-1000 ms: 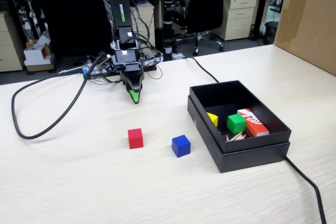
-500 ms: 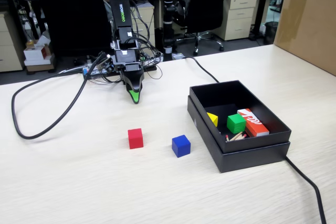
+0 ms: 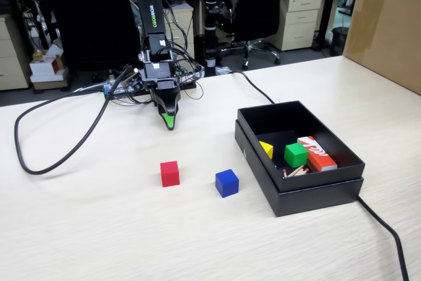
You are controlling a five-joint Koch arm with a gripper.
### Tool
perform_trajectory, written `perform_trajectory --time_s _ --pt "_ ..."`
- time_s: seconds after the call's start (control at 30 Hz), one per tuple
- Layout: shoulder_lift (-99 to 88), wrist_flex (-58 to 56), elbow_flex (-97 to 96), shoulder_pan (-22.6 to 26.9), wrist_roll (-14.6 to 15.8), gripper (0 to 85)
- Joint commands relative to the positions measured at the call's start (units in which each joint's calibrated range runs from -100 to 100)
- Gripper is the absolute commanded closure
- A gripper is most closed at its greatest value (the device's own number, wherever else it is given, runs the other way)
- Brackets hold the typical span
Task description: Put the red cube on top of the blue cube
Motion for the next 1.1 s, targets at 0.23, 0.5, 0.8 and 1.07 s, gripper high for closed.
perform_trajectory --time_s 0.23,0.5,0.8,1.07 --pt "0.1 -0.96 -2.15 0.0 -0.05 37.0" --pt "0.1 -0.96 -2.05 0.0 -0.05 37.0" --pt "0.21 -0.96 -1.87 0.15 -0.05 37.0" --pt "0.44 -6.57 3.57 -0.2 -0.78 37.9"
